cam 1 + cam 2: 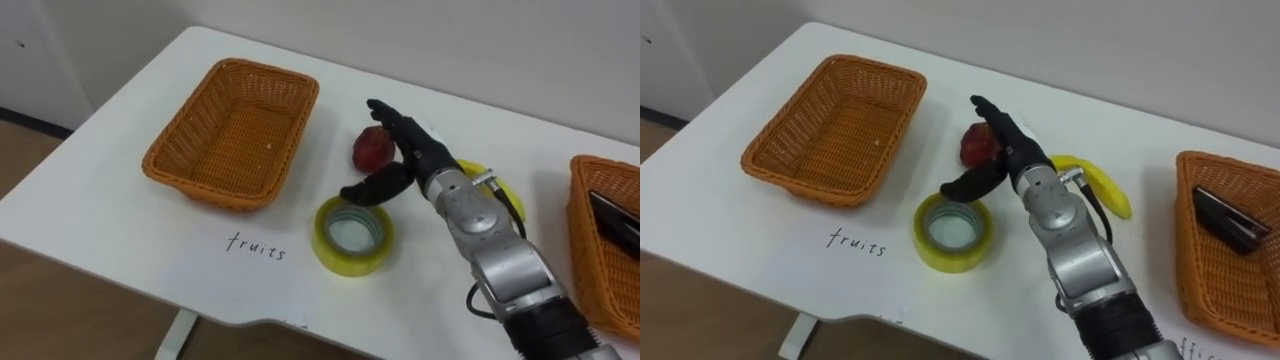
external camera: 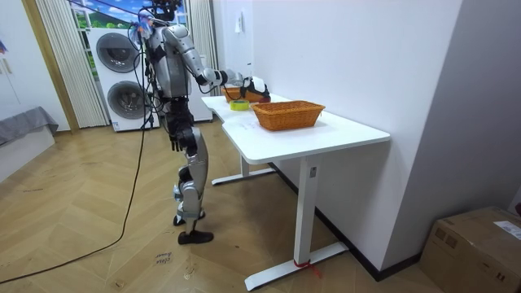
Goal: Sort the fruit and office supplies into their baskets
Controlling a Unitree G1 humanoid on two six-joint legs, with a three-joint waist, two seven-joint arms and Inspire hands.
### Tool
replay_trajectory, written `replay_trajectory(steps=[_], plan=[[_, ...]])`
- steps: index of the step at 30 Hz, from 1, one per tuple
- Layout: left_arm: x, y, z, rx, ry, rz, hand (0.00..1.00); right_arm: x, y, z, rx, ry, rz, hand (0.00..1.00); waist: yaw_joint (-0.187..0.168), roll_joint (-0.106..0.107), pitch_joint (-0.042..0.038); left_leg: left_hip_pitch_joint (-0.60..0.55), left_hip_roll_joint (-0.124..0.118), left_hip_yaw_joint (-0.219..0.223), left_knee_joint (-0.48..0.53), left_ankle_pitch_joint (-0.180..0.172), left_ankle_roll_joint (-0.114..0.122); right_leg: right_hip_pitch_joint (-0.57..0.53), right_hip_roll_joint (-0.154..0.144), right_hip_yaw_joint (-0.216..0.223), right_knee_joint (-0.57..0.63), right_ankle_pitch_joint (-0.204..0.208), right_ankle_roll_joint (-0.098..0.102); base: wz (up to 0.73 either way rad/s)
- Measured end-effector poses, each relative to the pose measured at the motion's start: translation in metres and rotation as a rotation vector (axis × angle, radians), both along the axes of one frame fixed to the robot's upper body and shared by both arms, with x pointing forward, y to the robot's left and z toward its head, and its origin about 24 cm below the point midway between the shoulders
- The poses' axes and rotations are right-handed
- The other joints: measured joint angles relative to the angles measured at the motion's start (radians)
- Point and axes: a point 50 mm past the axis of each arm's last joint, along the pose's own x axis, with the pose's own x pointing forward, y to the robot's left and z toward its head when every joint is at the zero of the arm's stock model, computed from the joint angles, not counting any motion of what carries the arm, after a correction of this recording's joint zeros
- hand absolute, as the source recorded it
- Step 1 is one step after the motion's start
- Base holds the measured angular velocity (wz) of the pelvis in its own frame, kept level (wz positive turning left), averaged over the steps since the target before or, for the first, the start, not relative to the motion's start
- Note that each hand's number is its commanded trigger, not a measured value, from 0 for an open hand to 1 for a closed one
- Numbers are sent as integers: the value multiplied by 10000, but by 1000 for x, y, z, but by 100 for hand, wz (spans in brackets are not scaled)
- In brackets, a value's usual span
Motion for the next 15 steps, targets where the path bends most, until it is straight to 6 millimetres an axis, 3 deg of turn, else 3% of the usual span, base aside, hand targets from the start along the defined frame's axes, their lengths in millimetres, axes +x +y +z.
replay_trajectory(steps=[4, 8, 15], plan=[[1, 0, 0, 127, -70, 26, 0, 0, -1, 0, -32, -134, -275, 0, -4, 47, -21, -4, 1, 25, 0, 4, -6, -18, 2, 39, -4, 0, 0, 0], [2, -2, 0, 65, -118, 37, 0, 0, -2, 2, -207, -366, -534, 0, -34, 115, -155, 14, 8, 89, -11, 4, -5, -28, 4, 98, -3, 0, 0, -3], [3, -4, 0, -19, -355, -4, 0, -3, -3, 9, -463, -910, -688, 0, -271, 166, -141, 102, 18, 165, -35, 8, -2, 27, 7, 158, 13, 0, 0, -3]])
